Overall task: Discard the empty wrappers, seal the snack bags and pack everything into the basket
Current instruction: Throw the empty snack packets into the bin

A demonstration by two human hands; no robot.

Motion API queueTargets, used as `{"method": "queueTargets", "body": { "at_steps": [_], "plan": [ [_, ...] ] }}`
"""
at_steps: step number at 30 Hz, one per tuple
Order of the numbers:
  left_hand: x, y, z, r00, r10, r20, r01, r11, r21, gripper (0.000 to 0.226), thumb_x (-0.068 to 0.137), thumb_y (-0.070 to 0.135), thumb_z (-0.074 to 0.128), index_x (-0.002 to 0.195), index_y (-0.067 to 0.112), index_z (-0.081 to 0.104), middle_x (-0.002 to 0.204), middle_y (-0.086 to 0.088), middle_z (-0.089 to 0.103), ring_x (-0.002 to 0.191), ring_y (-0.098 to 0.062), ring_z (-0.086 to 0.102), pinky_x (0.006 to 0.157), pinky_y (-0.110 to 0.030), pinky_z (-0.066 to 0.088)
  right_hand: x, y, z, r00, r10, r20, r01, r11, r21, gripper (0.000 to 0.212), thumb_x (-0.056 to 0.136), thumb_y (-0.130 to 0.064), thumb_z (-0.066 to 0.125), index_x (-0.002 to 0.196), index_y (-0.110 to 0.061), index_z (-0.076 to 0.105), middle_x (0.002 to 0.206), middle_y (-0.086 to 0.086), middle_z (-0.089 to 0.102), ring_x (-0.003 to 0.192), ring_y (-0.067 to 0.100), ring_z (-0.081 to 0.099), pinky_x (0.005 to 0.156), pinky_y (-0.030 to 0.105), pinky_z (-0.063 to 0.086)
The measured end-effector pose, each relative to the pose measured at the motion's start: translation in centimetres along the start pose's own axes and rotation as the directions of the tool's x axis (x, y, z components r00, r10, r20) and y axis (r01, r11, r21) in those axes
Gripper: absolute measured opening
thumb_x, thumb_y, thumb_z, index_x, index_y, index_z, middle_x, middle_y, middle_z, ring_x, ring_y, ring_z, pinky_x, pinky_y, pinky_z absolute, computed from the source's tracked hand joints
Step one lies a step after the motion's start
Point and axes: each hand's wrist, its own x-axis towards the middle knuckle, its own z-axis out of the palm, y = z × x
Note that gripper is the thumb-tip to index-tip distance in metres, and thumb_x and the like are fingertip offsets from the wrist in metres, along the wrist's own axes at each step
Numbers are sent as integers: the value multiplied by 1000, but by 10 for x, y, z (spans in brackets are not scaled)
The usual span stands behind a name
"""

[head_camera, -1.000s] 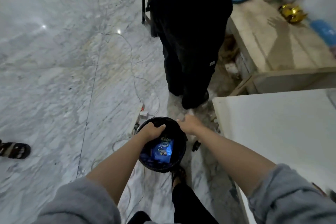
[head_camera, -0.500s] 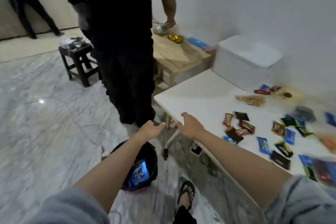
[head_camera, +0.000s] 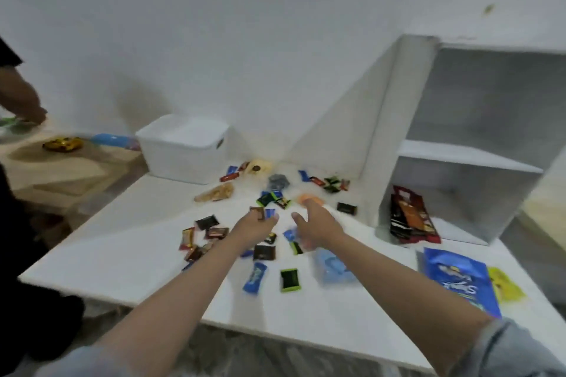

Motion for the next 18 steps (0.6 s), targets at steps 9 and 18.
{"method": "queueTargets", "body": {
  "at_steps": [9,18],
  "plan": [
    [36,157,221,964,159,213,-161,987,-10,60,92,51,47,130,5,50,127,-9,54,121,-28,50,90,-30,38,-51,244,-121,922,310,-231,-306,951,51,43,93,-32,50,128,-7,47,125,18,56,116,34,51,91,36,41],
    [72,209,344,939,175,297,-216,970,113,35,92,42,52,69,16,52,68,1,54,71,-20,53,50,-24,31,-98,395,-123,586,778,-229,-749,627,214,55,90,-42,53,128,-4,43,130,19,44,122,37,42,96,43,40]
  ]
}}
